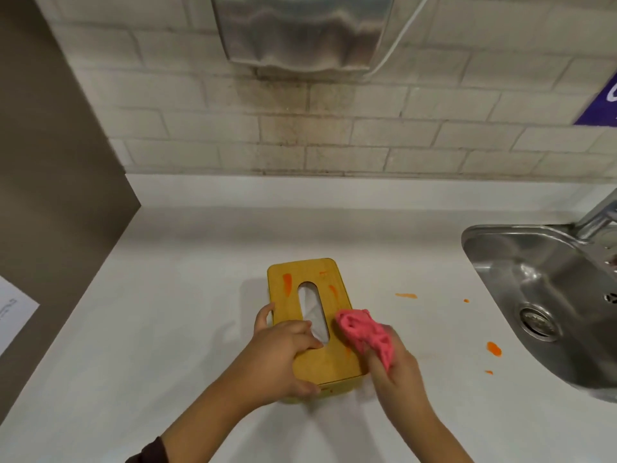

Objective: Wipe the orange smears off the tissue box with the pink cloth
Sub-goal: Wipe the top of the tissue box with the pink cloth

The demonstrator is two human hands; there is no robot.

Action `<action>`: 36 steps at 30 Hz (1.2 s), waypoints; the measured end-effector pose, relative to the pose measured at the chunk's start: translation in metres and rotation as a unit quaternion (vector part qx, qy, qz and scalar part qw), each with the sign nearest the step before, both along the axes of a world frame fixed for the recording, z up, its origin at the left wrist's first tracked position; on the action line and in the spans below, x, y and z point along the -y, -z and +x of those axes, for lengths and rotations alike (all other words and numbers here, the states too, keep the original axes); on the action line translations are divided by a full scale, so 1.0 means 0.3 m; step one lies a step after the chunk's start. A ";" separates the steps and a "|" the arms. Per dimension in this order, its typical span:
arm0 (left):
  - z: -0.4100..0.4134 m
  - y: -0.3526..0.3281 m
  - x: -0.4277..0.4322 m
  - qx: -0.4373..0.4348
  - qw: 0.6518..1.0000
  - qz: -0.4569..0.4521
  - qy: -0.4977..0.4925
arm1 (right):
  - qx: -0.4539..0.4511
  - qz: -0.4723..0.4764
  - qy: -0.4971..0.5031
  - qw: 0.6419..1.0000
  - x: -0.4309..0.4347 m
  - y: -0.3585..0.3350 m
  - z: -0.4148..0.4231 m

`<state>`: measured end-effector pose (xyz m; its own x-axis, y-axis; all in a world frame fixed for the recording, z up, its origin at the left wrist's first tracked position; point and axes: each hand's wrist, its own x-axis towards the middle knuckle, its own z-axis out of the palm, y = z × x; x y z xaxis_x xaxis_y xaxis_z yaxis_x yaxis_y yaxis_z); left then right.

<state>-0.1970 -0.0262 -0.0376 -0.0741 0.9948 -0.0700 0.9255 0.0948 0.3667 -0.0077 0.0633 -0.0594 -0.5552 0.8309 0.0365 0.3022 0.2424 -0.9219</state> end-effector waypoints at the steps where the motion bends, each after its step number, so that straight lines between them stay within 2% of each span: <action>1: 0.003 0.000 0.001 0.001 1.000 0.001 0.003 | 0.046 0.013 -0.030 0.998 0.005 0.017 -0.006; 3: 0.001 -0.001 0.000 0.011 1.000 0.003 0.008 | 0.105 0.064 -0.098 0.987 0.012 0.042 -0.007; 7: -0.005 0.010 0.000 0.017 1.000 0.010 0.006 | 0.135 0.125 -0.162 0.969 -0.040 0.035 0.062; 10: -0.006 0.015 0.004 0.018 1.000 0.017 0.008 | 0.154 0.111 -0.183 0.965 -0.095 0.012 0.106; 15: -0.012 0.015 0.005 0.024 1.000 0.015 0.012 | 0.128 0.107 -0.164 0.972 -0.131 0.019 0.013; 21: -0.014 0.035 0.011 0.040 0.999 0.017 0.001 | 0.126 0.105 -0.240 0.957 -0.144 0.006 0.099; 25: -0.009 0.029 0.010 0.046 0.999 0.017 -0.001 | 0.125 0.121 -0.220 0.960 -0.190 -0.036 0.054; 29: -0.005 0.026 0.014 0.041 0.999 0.010 0.000 | 0.103 0.101 -0.198 0.969 -0.147 -0.022 -0.018; 32: -0.002 0.023 0.018 0.041 0.999 -0.002 0.001 | 0.117 0.080 -0.248 0.958 -0.131 -0.031 0.038; 34: 0.001 0.022 0.024 0.041 0.999 -0.004 0.001 | 0.091 -0.007 -0.255 0.963 -0.153 -0.063 0.076; 36: 0.003 0.019 0.032 0.057 0.998 0.016 -0.008 | 0.028 -0.121 -0.194 0.973 -0.184 -0.097 0.080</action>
